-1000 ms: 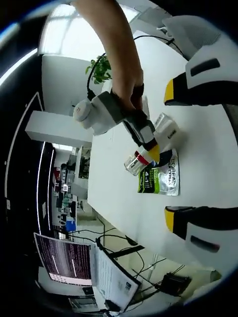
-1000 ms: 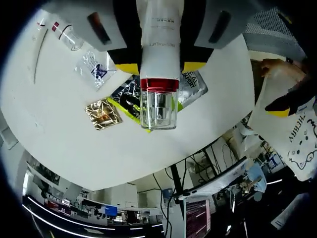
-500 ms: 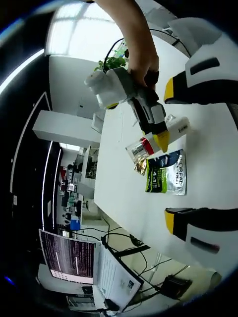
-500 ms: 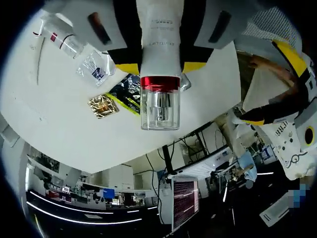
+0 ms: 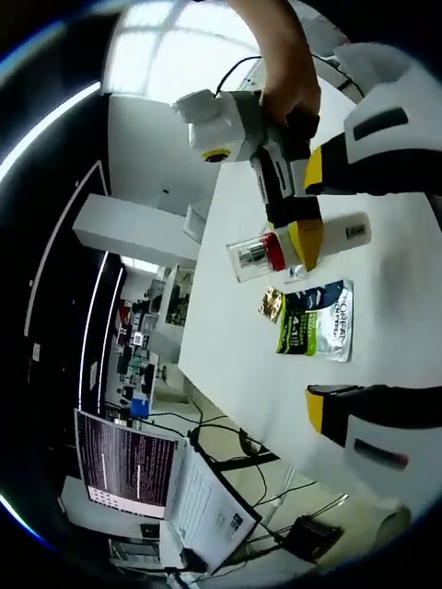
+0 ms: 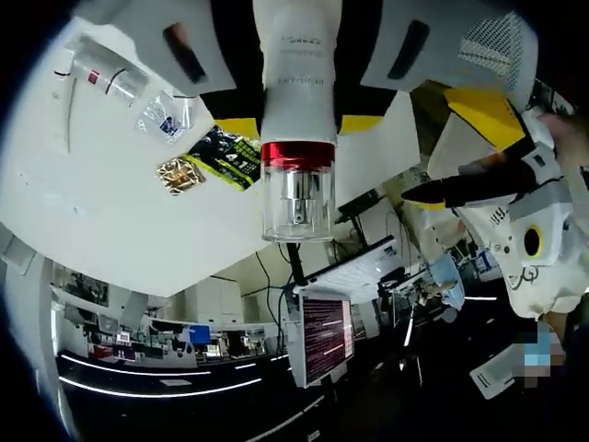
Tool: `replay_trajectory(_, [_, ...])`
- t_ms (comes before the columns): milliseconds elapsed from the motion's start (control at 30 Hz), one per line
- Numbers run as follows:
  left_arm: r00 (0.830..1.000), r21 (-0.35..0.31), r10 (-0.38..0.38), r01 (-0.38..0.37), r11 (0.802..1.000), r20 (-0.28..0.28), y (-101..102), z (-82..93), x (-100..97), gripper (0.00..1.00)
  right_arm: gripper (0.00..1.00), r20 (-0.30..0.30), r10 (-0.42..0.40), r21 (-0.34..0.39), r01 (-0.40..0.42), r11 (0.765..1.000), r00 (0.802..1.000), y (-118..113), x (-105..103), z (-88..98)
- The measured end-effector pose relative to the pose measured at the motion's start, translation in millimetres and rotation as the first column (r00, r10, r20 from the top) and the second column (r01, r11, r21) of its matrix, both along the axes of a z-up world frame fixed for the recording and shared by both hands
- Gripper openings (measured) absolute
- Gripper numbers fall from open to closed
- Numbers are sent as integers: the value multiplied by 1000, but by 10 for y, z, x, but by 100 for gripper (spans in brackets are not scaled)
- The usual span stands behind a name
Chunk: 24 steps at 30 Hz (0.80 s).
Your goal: Arrange the skincare products in the storage area until every visible bottle or jar stands upright without overlapping.
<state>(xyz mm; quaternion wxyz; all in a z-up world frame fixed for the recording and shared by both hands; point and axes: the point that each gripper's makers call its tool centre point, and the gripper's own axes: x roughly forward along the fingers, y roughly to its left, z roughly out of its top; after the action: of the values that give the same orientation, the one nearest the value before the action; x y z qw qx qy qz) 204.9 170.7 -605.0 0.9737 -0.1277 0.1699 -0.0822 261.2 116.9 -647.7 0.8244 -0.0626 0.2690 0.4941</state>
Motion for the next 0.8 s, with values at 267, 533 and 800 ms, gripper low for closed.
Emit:
replay_trajectory(267, [999,-78,-36,38,996,21,-141,221,132,79,27,91,31,31,-33,999,995,-15,-148,263])
replay_trajectory(533, [992,-134,-123,123,983,10,-455,271,218,74,27,136,13,65,-22,998,991,-104,-285,469])
replay_trajectory(800, [985,-169,-172,171,971,8,-659,309,282,52,27,202,-1,77,-15,997,979,-211,-412,587])
